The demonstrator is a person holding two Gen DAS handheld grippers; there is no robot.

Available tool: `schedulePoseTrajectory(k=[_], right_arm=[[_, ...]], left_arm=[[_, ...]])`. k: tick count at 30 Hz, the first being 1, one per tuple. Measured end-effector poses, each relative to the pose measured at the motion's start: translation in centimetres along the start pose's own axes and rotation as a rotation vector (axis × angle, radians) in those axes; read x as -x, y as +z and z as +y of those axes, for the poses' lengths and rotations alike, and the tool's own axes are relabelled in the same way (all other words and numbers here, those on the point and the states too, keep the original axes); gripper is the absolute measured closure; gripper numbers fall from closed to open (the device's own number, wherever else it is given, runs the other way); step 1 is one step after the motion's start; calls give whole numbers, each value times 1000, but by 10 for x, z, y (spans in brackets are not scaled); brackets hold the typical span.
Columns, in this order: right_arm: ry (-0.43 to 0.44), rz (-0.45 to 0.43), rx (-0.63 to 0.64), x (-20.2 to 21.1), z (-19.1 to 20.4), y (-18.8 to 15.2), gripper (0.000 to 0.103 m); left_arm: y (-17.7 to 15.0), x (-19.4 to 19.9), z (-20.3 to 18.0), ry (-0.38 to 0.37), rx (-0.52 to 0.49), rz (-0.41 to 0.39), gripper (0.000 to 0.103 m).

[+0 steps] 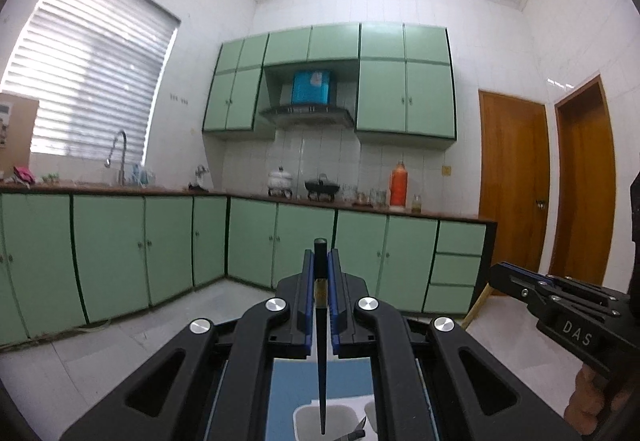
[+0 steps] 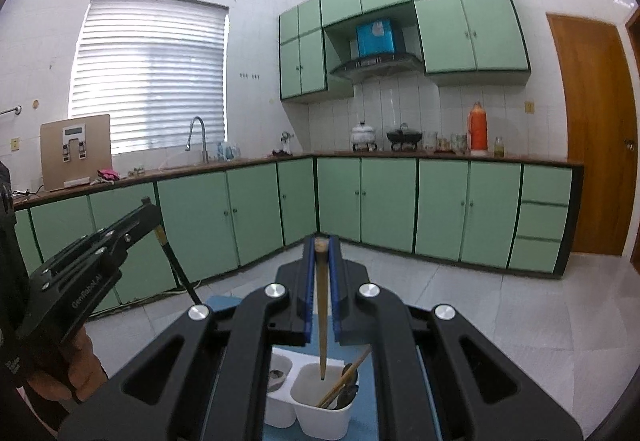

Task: Organize utensils
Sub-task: 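Lower both chopsticks into the white holder and open both tools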

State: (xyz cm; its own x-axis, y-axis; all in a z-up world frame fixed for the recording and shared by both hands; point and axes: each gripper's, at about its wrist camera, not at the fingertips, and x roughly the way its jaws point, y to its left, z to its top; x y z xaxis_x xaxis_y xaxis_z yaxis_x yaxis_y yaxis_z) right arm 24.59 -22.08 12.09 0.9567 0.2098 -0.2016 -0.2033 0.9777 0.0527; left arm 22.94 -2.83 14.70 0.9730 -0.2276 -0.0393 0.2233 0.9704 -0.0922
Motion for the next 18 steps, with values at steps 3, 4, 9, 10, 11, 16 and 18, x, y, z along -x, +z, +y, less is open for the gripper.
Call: schedulePoseTrajectory(k=[3, 4, 9, 10, 11, 16, 18], right_arm=[[5, 33, -20, -16, -3, -13, 97], [7, 42, -25, -20, -4, -18, 97], [17, 76, -46, -35, -4, -35, 97], [16, 81, -48, -38, -4, -38, 97], [14, 87, -48, -40, -4, -41, 97], [12, 117, -57, -47, -2, -56, 97], [10, 128, -62, -50, -2, -61, 97]], left_arm=[[-14, -18, 3, 4, 1, 43, 97], [-18, -20, 4, 3, 2, 52, 97], [-37, -32, 6, 5, -3, 99, 97], [-40, -35, 7, 8, -1, 111, 97], [-44, -38, 8, 10, 2, 123, 97], [-56, -47, 14, 14, 16, 163, 97], [-60, -48, 16, 18, 25, 178, 97]])
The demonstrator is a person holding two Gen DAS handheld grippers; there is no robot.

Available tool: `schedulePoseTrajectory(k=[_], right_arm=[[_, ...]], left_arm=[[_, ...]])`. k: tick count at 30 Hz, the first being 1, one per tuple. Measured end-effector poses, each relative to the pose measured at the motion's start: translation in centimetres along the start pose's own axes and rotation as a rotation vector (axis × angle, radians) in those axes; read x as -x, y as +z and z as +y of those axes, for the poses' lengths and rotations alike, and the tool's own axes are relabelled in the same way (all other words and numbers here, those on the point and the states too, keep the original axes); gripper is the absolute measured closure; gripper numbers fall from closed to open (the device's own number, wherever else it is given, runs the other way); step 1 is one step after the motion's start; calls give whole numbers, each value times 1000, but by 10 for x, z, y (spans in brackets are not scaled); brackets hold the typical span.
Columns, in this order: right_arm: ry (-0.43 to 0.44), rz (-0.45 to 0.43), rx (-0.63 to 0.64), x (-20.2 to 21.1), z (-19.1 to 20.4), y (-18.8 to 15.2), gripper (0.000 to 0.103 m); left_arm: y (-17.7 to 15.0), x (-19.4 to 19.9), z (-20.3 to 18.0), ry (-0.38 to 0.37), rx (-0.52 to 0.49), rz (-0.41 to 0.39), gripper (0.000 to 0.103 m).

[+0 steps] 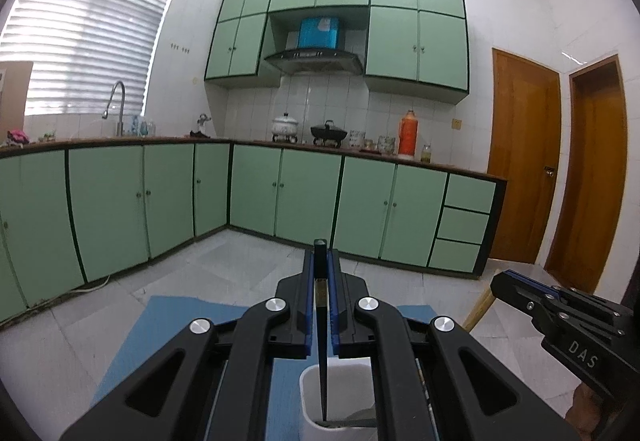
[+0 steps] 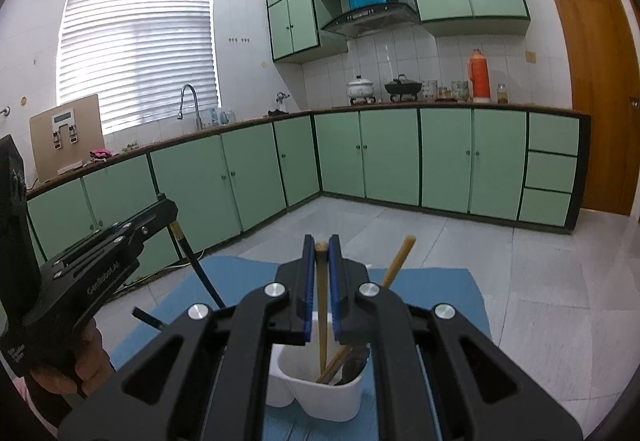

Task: Organize utensils
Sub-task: 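Lower both chopsticks into the white holder and open both tools, then move both open tools back toward the two grey chopsticks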

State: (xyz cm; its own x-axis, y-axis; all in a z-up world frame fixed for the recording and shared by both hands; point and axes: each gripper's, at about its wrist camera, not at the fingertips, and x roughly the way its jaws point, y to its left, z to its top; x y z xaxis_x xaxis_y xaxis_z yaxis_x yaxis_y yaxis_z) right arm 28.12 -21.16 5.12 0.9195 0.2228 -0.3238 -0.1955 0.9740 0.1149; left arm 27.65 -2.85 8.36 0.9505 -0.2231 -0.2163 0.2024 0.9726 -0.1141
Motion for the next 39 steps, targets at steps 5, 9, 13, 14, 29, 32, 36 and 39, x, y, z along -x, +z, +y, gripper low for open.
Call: schedulePoseTrajectory(k=[5, 9, 13, 14, 29, 32, 36, 39], right_arm=[[-9, 1, -7, 2, -1, -4, 95], [-28, -3, -6, 7, -2, -7, 91], [-48, -25, -5, 14, -3, -8, 74], [-54, -35, -6, 17, -3, -8, 70], [-63, -109, -10, 70, 4, -29, 31], [-55, -106, -7, 81, 8, -41, 26], [-50, -92, -11, 97, 15, -60, 23], [-44, -76, -23, 108, 17, -74, 23]], left_arm=[[-8, -4, 8, 8, 17, 29, 96], [-10, 1, 13, 17, 27, 22, 85], [-7, 8, 18, 23, 37, 4, 72], [-6, 11, 19, 29, 39, -4, 64], [-19, 67, 26, 64, 67, -34, 23], [-31, 83, 22, 66, 58, -19, 19], [-46, 105, 14, 68, 36, 1, 17], [-56, 119, 8, 70, 22, 11, 16]])
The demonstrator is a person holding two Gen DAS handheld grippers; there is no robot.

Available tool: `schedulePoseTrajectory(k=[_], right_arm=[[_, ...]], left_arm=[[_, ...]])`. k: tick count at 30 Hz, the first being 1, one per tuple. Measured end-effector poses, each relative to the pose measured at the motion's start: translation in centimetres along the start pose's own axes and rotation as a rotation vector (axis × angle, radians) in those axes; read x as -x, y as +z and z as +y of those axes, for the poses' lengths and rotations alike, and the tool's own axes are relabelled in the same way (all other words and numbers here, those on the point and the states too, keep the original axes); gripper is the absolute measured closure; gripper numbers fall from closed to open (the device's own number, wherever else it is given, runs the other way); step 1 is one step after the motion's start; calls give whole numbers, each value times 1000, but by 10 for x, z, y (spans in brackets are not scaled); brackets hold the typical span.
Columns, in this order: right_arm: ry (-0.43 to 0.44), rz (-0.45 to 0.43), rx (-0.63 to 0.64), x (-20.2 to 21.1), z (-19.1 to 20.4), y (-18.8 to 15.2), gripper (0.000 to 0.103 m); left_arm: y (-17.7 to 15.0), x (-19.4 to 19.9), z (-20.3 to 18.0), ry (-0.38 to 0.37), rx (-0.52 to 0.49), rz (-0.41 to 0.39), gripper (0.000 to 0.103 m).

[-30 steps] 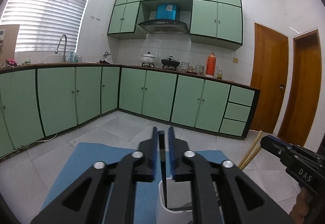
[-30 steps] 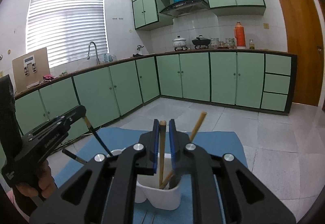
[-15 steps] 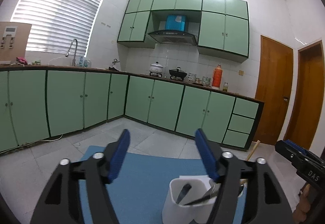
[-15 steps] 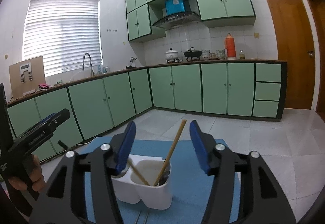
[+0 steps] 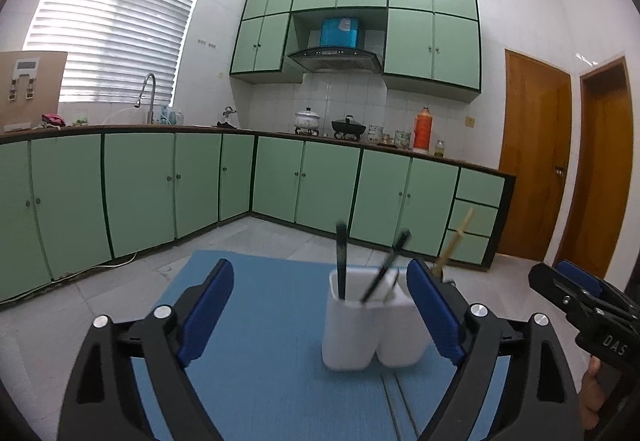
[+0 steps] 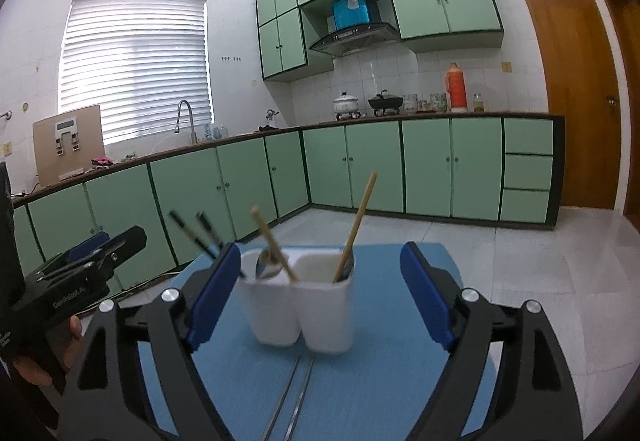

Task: Organize utensils
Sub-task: 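Move both open tools back toward the two grey chopsticks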

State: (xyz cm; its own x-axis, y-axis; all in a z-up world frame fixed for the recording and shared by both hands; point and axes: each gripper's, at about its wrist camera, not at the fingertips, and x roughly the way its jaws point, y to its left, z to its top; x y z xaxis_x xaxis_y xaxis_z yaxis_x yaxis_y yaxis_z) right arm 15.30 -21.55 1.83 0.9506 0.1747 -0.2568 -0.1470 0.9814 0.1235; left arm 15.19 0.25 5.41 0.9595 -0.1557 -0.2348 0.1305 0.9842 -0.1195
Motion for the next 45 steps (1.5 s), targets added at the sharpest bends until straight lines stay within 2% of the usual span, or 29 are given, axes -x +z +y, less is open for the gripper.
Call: schedulePoseTrajectory(k=[12, 20, 27, 38, 45], right_arm=[[-34, 106, -38, 25, 1, -65, 13], [-55, 197, -63, 33, -2, -109, 9], [-71, 238, -51, 47, 3, -139, 8], [-81, 257, -38, 62, 13, -165, 7], [-77, 238, 1, 72, 27, -177, 7]], left_arm=[[-53, 37, -2, 25, -28, 86, 8], [-102, 38, 7, 47, -36, 217, 8], [-136, 50, 6, 53, -62, 276, 6], [-161, 69, 3, 55, -91, 304, 6], [-171, 82, 7, 72, -92, 298, 6]])
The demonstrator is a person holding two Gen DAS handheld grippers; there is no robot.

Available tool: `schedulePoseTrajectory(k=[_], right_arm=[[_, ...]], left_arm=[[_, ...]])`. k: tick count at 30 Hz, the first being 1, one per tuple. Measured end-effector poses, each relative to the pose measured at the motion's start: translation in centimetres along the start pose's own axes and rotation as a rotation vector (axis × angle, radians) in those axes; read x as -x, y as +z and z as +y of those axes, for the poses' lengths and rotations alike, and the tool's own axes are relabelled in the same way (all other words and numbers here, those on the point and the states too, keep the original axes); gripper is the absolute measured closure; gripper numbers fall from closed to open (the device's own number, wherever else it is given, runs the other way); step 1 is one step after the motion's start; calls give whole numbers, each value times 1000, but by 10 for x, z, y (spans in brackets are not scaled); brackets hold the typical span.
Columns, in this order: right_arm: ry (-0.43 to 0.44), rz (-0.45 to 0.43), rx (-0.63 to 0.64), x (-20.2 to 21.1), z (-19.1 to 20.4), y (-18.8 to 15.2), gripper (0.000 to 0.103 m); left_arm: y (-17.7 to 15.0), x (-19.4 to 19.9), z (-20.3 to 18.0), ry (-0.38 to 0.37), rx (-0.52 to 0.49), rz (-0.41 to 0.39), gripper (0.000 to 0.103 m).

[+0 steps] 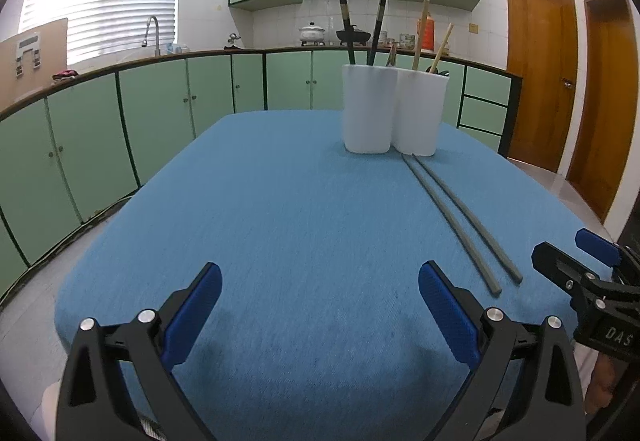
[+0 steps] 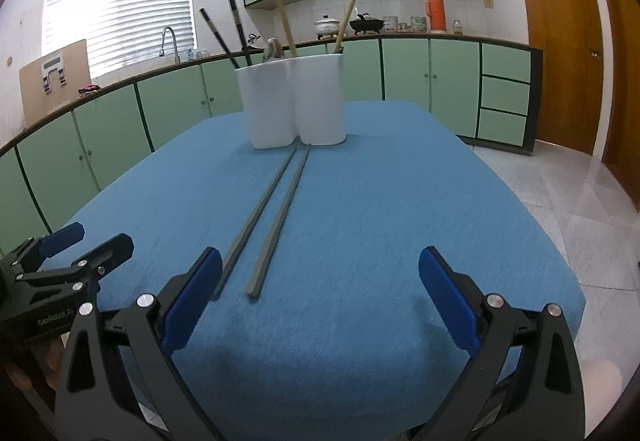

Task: Organize utensils
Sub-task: 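Move both open tools back toward the two grey chopsticks, then grasp a grey chopstick with the right tool while the left tool grasps the other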

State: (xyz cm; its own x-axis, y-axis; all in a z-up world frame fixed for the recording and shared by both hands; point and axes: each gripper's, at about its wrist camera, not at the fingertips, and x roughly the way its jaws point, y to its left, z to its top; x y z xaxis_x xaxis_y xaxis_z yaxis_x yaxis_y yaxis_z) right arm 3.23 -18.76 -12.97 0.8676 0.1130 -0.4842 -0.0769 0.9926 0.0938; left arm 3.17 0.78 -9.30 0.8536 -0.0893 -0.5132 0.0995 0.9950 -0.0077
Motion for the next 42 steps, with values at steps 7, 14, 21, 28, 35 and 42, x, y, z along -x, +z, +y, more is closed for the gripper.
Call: schedulePoseTrajectory(k=[7, 14, 21, 28, 35, 42], right_arm=[[-7, -31, 47, 3, 15, -11, 8], [-14, -22, 62, -3, 21, -18, 41], [-26, -27, 73, -5, 24, -22, 65], [-28, -44, 104, -6, 30, -25, 81], [-45, -59, 128, -9, 36, -27, 87], [-62, -69, 158, -11, 43, -29, 97]], left_arm=[[-7, 7, 7, 21, 1, -6, 6], [-12, 9, 9, 24, 12, -1, 6], [-15, 10, 11, 21, 23, -1, 6], [-16, 9, 12, 19, 27, 2, 6], [-16, 9, 12, 15, 32, 3, 6], [-16, 9, 12, 13, 37, 1, 6]])
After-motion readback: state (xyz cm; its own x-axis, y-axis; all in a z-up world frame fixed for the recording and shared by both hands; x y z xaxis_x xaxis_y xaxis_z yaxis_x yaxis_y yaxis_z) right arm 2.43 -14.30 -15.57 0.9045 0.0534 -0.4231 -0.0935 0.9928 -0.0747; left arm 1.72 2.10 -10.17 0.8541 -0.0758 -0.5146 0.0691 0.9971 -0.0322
